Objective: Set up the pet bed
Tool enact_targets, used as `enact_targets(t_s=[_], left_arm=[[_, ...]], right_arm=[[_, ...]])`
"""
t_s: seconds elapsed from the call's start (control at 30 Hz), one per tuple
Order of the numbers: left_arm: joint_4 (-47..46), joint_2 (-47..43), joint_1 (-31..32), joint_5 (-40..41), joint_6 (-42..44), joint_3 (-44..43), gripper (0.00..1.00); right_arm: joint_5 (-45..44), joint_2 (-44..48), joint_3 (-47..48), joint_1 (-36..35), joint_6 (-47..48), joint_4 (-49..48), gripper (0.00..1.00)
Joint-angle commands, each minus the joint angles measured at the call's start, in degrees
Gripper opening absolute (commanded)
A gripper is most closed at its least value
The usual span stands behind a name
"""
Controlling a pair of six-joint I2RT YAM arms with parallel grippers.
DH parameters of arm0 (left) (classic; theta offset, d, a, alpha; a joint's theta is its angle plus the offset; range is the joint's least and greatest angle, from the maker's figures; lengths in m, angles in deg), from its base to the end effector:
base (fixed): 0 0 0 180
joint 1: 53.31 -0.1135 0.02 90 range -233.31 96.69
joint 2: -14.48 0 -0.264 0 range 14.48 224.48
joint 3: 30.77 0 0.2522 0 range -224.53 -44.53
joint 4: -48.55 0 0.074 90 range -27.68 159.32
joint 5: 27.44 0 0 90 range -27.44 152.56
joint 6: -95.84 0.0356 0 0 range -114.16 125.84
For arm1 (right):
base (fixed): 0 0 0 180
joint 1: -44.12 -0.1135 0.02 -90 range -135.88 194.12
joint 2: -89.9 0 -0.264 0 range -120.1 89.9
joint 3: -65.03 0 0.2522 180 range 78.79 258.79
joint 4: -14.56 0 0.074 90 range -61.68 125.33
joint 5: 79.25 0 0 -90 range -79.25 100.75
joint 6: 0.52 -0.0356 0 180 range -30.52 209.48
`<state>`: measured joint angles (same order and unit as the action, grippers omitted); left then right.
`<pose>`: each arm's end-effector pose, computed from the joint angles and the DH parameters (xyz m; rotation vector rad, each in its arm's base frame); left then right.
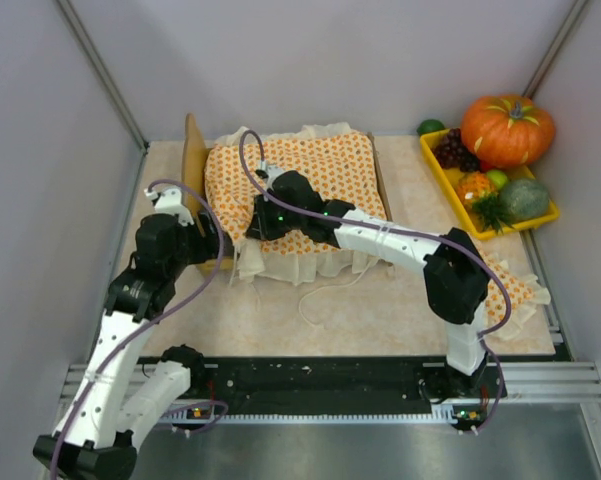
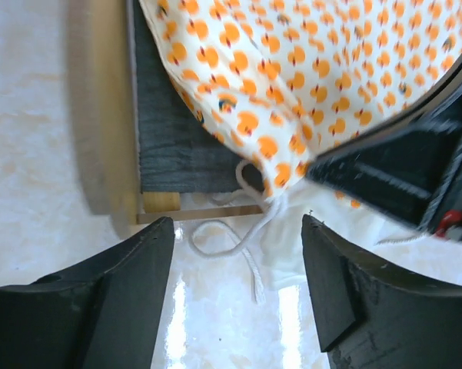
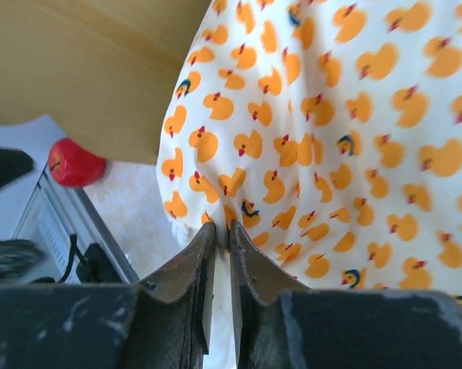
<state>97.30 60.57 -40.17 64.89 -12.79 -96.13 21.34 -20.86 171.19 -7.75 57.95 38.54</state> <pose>0.1662 -0.0373 0.3330 -0.1253 2.0946 -0.2940 0.2793 0.3664 0.2880 -0.5175 2.1855 1.0413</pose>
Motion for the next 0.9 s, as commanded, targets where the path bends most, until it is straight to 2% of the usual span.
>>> enact_targets(t_s=[0.0, 0.2, 0.3, 0.37, 0.47, 0.53, 0.67, 0.77, 0.87], left_arm=[[0.9, -5.1, -0.1, 7.5, -1.8, -3.2, 0.74], [2.4, -4.9, -0.1, 11.8, -4.6, -1.2, 0.82], [2.2, -3.6, -0.2, 12.3, -6.5, 0.6, 0.82], [2.1, -3.2, -0.2, 12.8, -6.8, 1.2, 0.83], [1.9, -3.1, -0.3, 14.5, -6.7, 1.3, 0.87], [1.8, -2.8, -0.5, 15.3, -6.5, 1.4, 0.88], [1.7, -2.1, -1.1, 15.7, -6.4, 2.4, 0.89], [0.7, -2.1, -1.5, 14.5, -6.2, 2.8, 0.89], [0.3, -1.5, -1.6, 13.2, -5.4, 2.5, 0.90]], right_arm=[[-0.2, 1.2, 1.2, -2.3, 1.3, -1.3, 0.13], [-2.1, -1.8, 6.7, -5.1, 3.0, 2.0, 0.15], [-2.8, -2.7, 8.2, -5.0, 3.8, 6.3, 0.28], [-5.1, -0.6, 4.2, -5.1, 4.4, 6.6, 0.36], [-4.7, 5.2, -2.3, -5.2, 5.5, 5.5, 0.40], [-5.9, 10.0, -6.9, -6.2, 5.3, 5.3, 0.40], [-7.9, 15.6, -22.8, -9.0, 0.0, -1.5, 0.38], [-9.7, 14.4, -25.8, -9.6, -2.4, -5.6, 0.36], [-12.9, 10.5, -22.6, -9.5, -2.4, -5.6, 0.35]])
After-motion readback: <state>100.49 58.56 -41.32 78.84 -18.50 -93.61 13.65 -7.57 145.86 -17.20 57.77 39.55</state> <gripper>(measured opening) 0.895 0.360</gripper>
